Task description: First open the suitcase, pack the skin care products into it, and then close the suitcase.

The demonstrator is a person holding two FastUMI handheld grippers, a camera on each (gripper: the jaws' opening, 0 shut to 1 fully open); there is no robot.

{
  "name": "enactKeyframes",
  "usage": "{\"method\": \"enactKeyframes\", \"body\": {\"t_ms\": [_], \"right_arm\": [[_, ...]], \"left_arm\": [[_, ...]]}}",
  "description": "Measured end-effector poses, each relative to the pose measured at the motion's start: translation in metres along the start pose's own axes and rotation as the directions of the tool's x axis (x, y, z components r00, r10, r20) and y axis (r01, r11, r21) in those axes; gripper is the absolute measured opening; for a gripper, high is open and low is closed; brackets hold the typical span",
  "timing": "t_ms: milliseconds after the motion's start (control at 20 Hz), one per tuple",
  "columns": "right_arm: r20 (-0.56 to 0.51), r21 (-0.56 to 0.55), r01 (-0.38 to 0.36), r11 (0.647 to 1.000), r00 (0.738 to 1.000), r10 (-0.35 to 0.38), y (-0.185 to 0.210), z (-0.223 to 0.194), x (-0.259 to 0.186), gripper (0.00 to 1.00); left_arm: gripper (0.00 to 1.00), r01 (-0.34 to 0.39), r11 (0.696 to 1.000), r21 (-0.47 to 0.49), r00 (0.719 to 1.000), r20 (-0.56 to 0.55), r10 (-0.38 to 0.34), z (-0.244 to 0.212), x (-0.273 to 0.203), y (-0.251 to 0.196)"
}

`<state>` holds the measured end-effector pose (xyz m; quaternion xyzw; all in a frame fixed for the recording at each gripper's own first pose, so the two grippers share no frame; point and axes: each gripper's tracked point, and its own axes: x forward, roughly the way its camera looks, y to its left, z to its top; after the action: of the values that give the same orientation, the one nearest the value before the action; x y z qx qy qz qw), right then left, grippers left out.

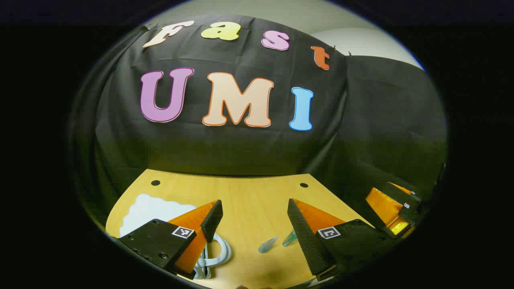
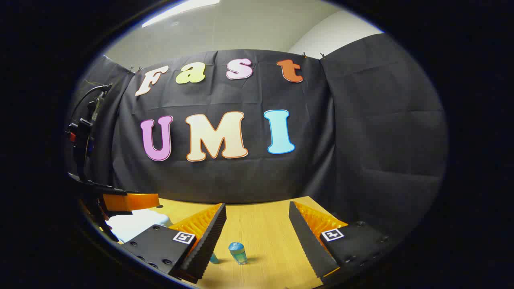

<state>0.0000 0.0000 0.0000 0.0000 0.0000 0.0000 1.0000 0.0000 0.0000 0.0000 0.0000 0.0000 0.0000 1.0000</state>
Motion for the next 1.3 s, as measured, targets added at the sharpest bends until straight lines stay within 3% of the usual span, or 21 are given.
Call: {"method": "enactKeyframes", "body": {"t_ms": [600, 850, 1300], "right_arm": [[-0.014, 0.02, -0.015, 1.0, 1.0, 0.016, -0.002, -0.002, 0.001, 0.98], [-0.031, 0.034, 0.002, 0.999, 1.0, -0.001, -0.01, -0.009, 0.001, 0.96], [-0.085, 0.088, 0.078, 0.993, 0.994, -0.071, -0.049, -0.03, -0.006, 0.98]], "left_arm": [[0.95, -0.143, 0.99, 0.016, 0.986, -0.084, 0.143, -0.01, -0.005, 0.036], [0.95, -0.155, 0.987, 0.039, 0.975, -0.156, 0.159, -0.024, 0.016, 0.051], [0.95, -0.2, 0.975, -0.097, 0.886, -0.443, 0.137, -0.095, 0.035, 0.075]]}}
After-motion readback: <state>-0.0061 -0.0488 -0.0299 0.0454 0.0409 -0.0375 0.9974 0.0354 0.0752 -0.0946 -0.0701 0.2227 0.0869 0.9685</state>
